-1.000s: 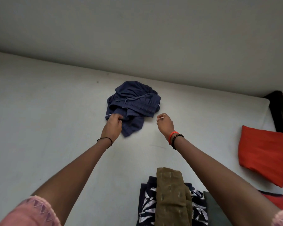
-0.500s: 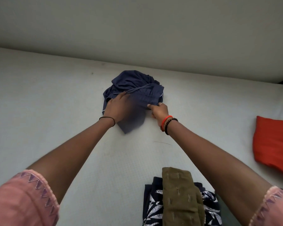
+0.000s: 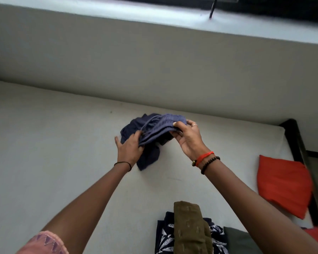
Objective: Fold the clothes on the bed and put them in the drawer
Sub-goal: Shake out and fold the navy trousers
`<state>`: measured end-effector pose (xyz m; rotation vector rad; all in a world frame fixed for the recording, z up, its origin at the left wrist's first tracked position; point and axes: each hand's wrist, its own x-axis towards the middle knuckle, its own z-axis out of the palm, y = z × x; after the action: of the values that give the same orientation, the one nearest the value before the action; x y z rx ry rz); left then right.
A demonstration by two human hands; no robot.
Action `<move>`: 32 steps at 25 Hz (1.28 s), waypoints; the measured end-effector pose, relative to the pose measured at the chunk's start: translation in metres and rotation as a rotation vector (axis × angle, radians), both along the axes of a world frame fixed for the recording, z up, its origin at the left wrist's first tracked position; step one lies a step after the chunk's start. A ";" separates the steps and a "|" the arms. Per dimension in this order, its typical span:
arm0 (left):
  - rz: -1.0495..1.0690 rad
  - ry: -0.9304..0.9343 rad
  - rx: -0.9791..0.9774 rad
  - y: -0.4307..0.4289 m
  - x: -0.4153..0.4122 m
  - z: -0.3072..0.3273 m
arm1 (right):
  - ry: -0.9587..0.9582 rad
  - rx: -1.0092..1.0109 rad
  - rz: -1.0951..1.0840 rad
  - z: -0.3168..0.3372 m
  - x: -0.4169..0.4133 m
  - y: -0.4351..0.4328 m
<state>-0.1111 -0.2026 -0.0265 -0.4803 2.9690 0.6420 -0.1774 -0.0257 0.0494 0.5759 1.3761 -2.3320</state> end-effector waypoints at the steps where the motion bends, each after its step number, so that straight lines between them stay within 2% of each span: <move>1: 0.006 0.035 0.038 0.003 0.003 0.016 | 0.039 -0.010 0.012 0.020 0.001 0.008; 5: 0.112 0.110 0.205 0.015 0.002 0.083 | 0.184 0.012 0.117 0.095 0.010 0.032; 7: 0.150 0.079 0.203 0.020 -0.001 0.114 | 0.229 0.048 0.153 0.129 0.016 0.040; 11: 0.049 0.044 0.040 0.032 0.009 0.170 | 0.305 0.007 0.154 0.195 0.032 0.057; 15: -0.083 0.078 0.155 0.052 0.023 0.238 | 0.381 -0.039 0.149 0.271 0.044 0.088; 21: -0.224 0.029 0.301 0.063 0.027 0.358 | 0.616 0.488 0.215 0.364 0.063 0.150; 27: -0.331 0.046 0.524 0.085 0.033 0.480 | 0.709 0.767 -0.005 0.439 0.076 0.194; 29: -0.461 -0.018 0.475 0.096 0.038 0.520 | 0.714 0.830 -0.062 0.471 0.078 0.206; 32: -0.594 -0.145 0.245 0.107 0.040 0.569 | 0.757 0.889 -0.162 0.524 0.088 0.218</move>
<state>-0.0709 -0.0956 0.5420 0.3467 2.6319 0.8282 -0.0896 0.1922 0.5735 -0.0368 2.8388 -2.0147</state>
